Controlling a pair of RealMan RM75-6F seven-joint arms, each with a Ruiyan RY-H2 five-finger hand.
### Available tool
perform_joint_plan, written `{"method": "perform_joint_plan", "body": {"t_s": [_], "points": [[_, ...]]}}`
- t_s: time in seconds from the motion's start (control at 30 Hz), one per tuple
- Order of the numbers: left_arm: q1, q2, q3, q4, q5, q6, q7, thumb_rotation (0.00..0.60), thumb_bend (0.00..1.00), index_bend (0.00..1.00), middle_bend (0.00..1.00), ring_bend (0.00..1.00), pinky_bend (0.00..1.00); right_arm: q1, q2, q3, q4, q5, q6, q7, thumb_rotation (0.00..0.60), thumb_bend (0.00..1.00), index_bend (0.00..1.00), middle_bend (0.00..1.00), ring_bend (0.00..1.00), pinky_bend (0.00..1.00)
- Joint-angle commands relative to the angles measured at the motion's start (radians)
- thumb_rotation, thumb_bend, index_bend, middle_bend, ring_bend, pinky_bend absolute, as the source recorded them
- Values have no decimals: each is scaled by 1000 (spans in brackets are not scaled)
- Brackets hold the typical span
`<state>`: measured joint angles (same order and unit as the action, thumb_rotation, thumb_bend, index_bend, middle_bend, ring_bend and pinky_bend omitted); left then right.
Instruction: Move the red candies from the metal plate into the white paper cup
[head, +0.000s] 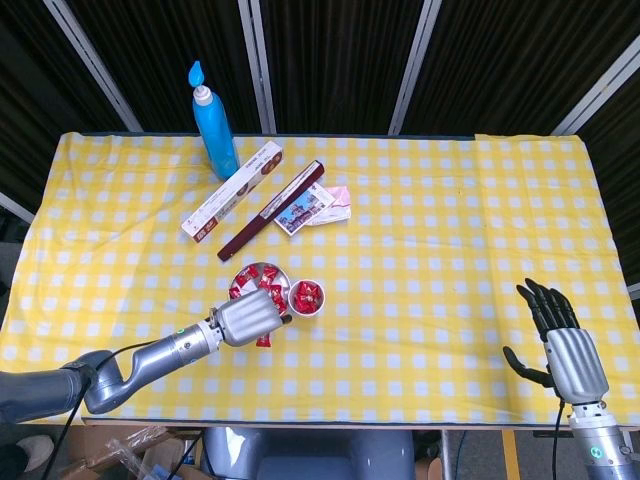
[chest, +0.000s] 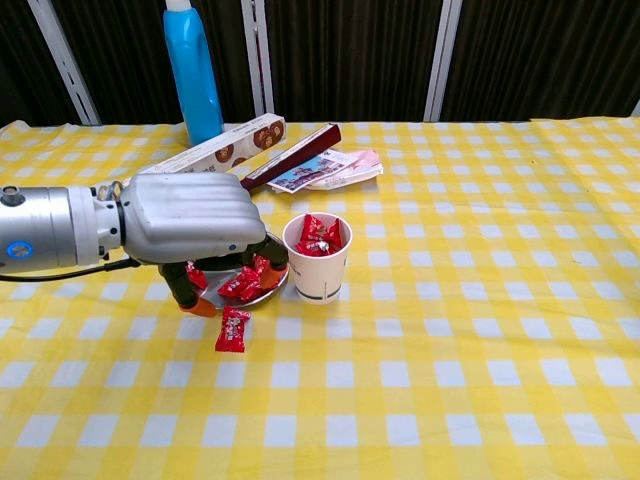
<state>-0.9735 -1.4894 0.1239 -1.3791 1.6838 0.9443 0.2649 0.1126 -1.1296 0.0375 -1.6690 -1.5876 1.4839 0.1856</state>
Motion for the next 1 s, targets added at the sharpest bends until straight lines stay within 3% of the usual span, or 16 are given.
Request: {"method": "perform_joint_plan", "body": {"t_s": [0.03,0.7,1.0], "points": [[-5,-11,7,11,19,-16,6,600,190,442,835,936,986,0,0,0,0,1,1,1,600,388,0,0,0,0],[6,-56,7,64,25,-81,11,600,223,470,832,936,986,-1,1,1,0,0,3,3,600,388,0,0,0,0],[12,-73,1,86,12,-105,13,600,321,522,838,936,987,0,3,2,-3,1,0,4,600,388,0,0,0,0]]}}
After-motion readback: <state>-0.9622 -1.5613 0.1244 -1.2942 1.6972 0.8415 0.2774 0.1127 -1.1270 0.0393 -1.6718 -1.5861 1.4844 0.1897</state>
